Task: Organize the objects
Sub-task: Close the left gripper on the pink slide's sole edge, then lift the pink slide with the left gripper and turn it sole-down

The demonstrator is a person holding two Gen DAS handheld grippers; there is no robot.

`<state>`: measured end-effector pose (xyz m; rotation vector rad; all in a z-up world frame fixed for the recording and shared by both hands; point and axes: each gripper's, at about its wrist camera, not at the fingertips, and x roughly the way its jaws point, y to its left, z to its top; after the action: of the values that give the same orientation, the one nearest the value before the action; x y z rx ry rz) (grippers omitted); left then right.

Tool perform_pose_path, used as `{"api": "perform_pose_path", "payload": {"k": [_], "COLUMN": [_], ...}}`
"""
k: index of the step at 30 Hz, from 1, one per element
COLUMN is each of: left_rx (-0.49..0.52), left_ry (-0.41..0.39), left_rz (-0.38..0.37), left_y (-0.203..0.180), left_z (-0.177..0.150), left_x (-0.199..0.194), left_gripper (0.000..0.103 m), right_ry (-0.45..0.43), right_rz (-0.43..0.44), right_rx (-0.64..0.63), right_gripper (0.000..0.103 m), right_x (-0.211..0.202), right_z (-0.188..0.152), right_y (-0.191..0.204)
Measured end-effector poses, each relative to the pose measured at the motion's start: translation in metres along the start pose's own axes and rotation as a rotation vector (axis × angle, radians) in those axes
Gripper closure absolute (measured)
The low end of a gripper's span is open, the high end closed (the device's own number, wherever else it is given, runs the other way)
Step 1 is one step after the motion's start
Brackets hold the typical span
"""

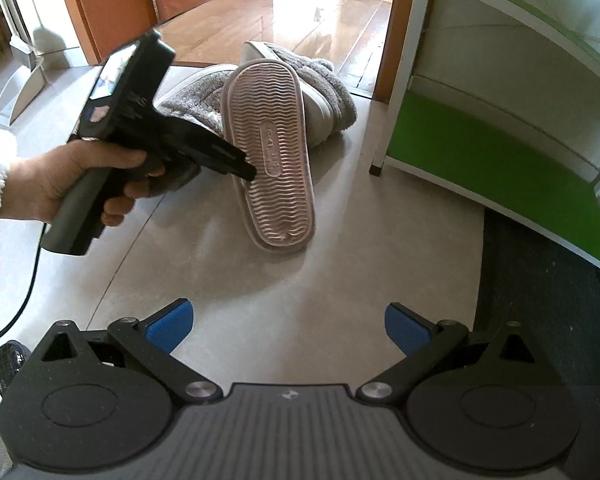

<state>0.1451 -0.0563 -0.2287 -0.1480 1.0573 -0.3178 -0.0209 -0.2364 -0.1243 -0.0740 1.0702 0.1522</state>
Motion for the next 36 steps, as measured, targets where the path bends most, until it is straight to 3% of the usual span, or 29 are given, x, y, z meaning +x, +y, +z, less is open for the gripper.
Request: {"api": "perform_pose_path", "payload": {"k": [3, 6, 8, 11, 15, 17, 19, 21, 23, 24, 27, 31, 34, 36], "left_rx": [0.106, 0.230, 0.280, 0.269, 0.208, 0.214, 0.255, 0.264, 0.280, 0.292, 0.329, 0.488, 0.462, 0.426], "left_ry": [-0.033, -0.054, -0.052, -0.022, 0.001, -0.057, -0.096, -0.155, -0.203, -0.191, -0.017, 0.051, 0.156, 0.165], "left_rz": [0.039, 0.080, 0.054, 0.058, 0.109, 0.131, 0.135, 0.143, 0.179, 0.174, -0.020, 0.032, -0.071, -0.139], "left_y": [-0.010, -0.020, -0.025, -0.021, -0.009, -0.005, -0.003, 0.006, 0.018, 0.022, 0.042, 0.043, 0.053, 0.061], "left_z": [-0.003, -0.010, -0.013, -0.013, -0.005, 0.017, 0.045, 0.079, 0.113, 0.125, 0.156, 0.165, 0.169, 0.171], "left_x": [-0.014, -0.030, -0.034, -0.034, -0.039, -0.049, -0.054, -0.056, -0.051, -0.045, -0.022, 0.004, 0.020, 0.022], "left_gripper": [0.081, 0.103, 0.103, 0.101, 0.083, 0.074, 0.028, 0.021, 0.023, 0.022, 0.025, 0.031, 0.040, 0.040], "right_ry": [-0.003, -0.004, -0.001, 0.003, 0.001, -0.004, -0.005, -0.004, 0.001, 0.000, -0.009, 0.007, 0.019, 0.025], "right_rz": [-0.011, -0.012, -0.012, -0.017, -0.008, -0.015, -0.019, -0.020, -0.017, -0.021, -0.028, -0.029, -0.034, -0.044], "right_rx": [-0.003, 0.005, 0.007, 0.007, 0.009, 0.001, -0.002, 0.007, 0.016, 0.017, 0.017, 0.034, 0.029, 0.023], "right_gripper": [0.000, 0.000, 0.000, 0.000, 0.000, 0.000, 0.000, 0.000, 0.000, 0.000, 0.000, 0.000, 0.000, 0.000], "right_x": [-0.001, -0.001, -0.001, 0.001, 0.001, 0.000, -0.001, 0.000, 0.000, 0.000, -0.001, 0.003, 0.005, 0.006], "right_z": [-0.001, -0.001, 0.000, -0.001, -0.002, -0.004, -0.005, -0.006, -0.007, -0.007, -0.009, -0.011, -0.014, -0.016], "right_y": [0.001, 0.001, 0.002, 0.000, -0.001, -0.001, -0.002, -0.004, -0.007, -0.008, -0.011, -0.014, -0.014, -0.013]}}
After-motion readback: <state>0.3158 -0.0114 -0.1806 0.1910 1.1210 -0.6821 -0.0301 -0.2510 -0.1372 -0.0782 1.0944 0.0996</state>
